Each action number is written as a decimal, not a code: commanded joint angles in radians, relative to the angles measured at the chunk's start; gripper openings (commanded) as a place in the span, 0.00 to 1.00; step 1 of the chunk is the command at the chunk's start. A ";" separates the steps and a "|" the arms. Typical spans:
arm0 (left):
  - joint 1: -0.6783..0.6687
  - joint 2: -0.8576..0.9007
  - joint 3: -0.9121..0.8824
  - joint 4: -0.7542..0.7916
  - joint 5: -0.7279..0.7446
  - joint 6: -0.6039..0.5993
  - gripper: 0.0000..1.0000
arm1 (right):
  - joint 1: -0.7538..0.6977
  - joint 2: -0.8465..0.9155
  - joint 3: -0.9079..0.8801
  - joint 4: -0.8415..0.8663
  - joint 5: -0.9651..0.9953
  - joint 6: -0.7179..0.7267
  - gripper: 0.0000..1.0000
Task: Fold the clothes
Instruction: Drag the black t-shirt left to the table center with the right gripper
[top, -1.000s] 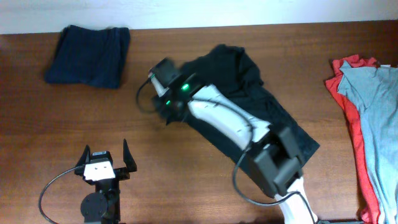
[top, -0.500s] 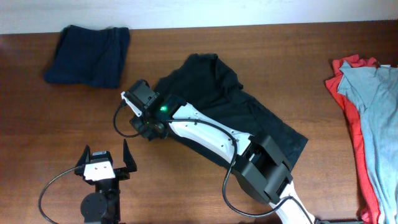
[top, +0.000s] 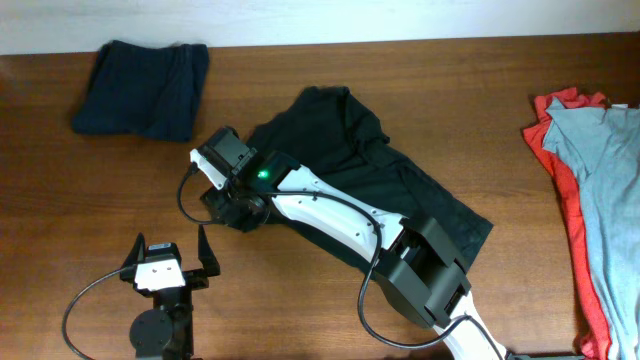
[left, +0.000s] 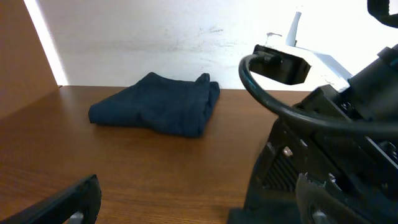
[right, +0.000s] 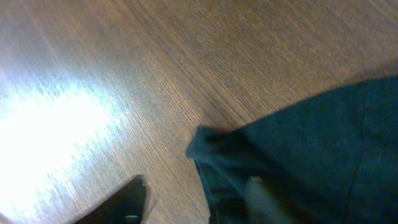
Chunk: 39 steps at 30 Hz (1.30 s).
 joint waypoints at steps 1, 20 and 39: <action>-0.003 -0.005 -0.002 -0.004 0.003 0.019 0.99 | -0.003 -0.031 0.012 -0.003 -0.016 -0.047 0.68; -0.003 -0.005 -0.002 -0.004 0.003 0.019 0.99 | -0.100 -0.099 -0.128 -0.166 -0.017 0.011 0.04; -0.003 -0.005 -0.002 -0.004 0.003 0.019 0.99 | -0.054 -0.079 -0.291 0.061 -0.020 0.076 0.04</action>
